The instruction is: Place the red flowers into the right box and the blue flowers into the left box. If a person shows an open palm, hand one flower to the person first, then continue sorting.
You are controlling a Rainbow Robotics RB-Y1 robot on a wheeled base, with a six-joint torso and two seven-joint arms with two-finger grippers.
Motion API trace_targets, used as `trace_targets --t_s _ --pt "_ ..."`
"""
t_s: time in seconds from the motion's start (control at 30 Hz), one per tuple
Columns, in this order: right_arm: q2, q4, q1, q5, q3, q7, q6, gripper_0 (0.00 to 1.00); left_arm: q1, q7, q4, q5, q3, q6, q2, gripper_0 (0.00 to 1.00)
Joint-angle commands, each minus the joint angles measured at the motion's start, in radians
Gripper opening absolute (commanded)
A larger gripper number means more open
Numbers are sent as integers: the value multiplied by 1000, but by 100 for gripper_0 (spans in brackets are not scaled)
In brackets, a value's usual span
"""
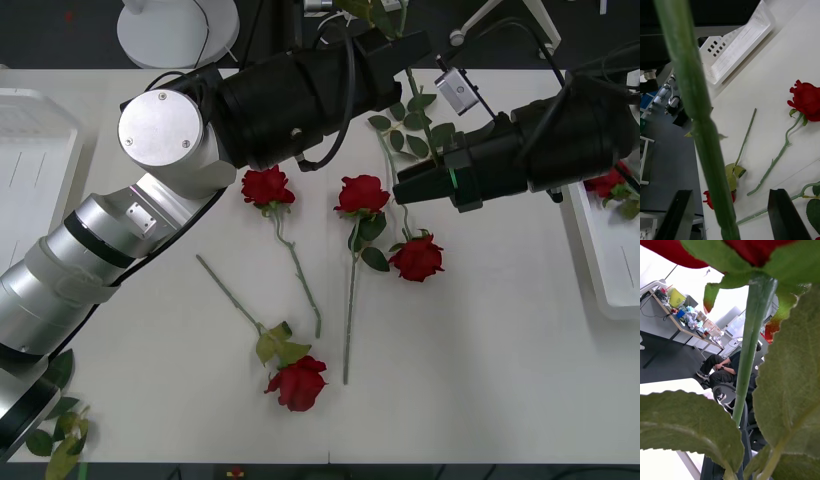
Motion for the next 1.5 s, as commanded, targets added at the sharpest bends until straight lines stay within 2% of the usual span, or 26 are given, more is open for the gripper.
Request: trace_targets --t_s 0.03,0.37,0.4,0.43,0.47,0.5,0.53,0.9,1.1,1.37,1.5 --pt "25 -38 0 5 10 -40 -10 2 -55 77 -41 12 -9 -11 -22 0" --pt "23 -38 -1 16 13 -52 -8 0 -55 77 -41 12 -9 -11 -22 0" --pt "22 -39 -1 16 13 -54 -8 0 -55 77 -41 12 -9 -11 -22 16" --pt "23 -38 -1 17 13 -55 -8 0 -55 77 -41 12 -9 -11 -22 37" --pt "23 -39 0 17 13 -54 -8 0 -55 77 -41 12 -9 -11 -22 72" --pt "22 -39 -1 17 13 -55 -10 0 -55 77 -41 12 -9 -11 -22 83" --pt "22 -39 -1 17 13 -55 -8 0 -55 77 -41 12 -9 -11 -22 99" --pt "-3 -38 -7 32 13 -69 -4 0 -55 77 -41 12 -9 -11 -22 100" --pt "-41 -38 -27 129 5 -124 47 0 -55 77 -41 12 -9 -11 -22 100" --pt "-101 -31 -69 347 -53 -289 237 0 -51 76 -39 16 -3 -36 -25 100" --pt "-132 13 -95 457 -102 -319 347 0 -80 77 -53 58 25 -69 10 100"
